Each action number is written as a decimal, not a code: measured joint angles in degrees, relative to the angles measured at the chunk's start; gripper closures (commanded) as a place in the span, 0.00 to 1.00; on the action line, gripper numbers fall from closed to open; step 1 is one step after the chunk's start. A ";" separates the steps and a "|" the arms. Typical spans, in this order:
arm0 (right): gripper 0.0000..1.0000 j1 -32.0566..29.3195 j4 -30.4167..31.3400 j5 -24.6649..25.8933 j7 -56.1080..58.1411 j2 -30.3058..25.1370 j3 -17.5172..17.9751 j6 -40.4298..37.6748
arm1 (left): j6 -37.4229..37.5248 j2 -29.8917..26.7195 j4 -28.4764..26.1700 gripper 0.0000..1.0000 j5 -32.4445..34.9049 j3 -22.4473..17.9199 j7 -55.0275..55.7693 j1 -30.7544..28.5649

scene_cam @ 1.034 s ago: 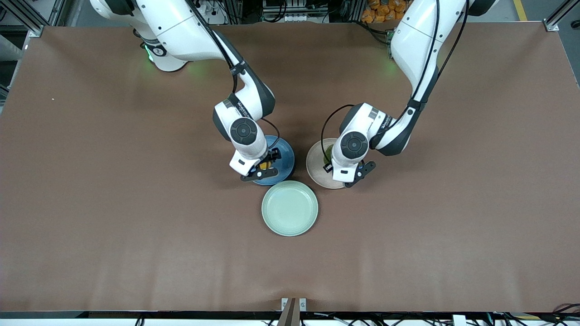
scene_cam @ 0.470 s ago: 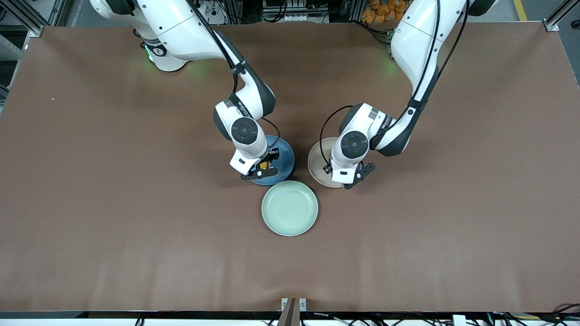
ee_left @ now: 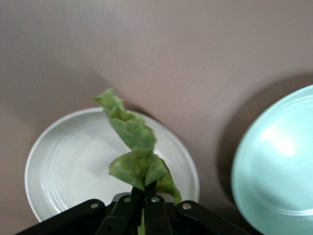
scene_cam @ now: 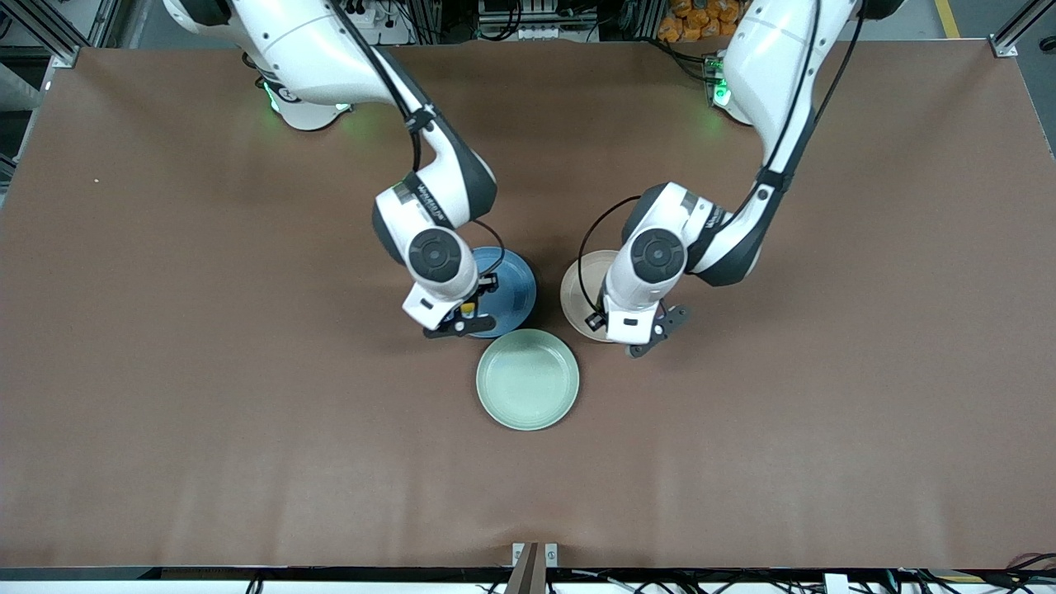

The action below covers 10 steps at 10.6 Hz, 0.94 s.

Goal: Pick lemon and lettuce from blue and beige plates
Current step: 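Lift the lemon with the right gripper while the left gripper lifts the lettuce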

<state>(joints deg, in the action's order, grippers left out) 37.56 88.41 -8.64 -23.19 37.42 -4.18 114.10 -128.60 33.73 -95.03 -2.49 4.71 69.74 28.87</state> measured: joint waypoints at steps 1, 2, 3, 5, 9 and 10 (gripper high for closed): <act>0.82 -1.59 -1.48 0.06 0.80 -0.09 -0.08 -2.77 | 0.43 -1.90 0.29 1.00 2.05 -0.14 -0.08 -1.17; 0.82 -3.41 -2.61 0.13 3.23 -0.47 -0.17 -5.82 | 1.55 -3.76 0.40 1.00 3.46 -0.21 -1.28 -2.57; 0.82 -5.51 -3.18 0.19 6.17 -1.35 -0.32 -8.98 | 3.17 -5.45 0.43 1.00 3.78 -0.31 -4.22 -4.10; 0.82 -10.16 -3.46 0.40 10.57 -3.57 -0.64 -12.56 | 7.07 -8.34 0.45 1.00 3.81 -0.46 -12.75 -8.00; 0.82 -18.30 -3.53 2.99 19.44 -5.65 -0.82 -14.08 | 13.78 -10.68 -0.03 1.00 3.83 -0.61 -30.08 -17.31; 0.82 -19.88 -3.56 3.73 20.24 -5.74 -0.88 -14.10 | 14.07 -10.45 -0.71 1.00 3.84 -0.61 -33.13 -19.28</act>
<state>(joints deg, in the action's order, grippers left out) 17.68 84.85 -4.91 -2.96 31.68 -5.06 99.99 -114.54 23.28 -95.74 1.35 4.10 36.61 9.59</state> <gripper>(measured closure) 0.392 0.965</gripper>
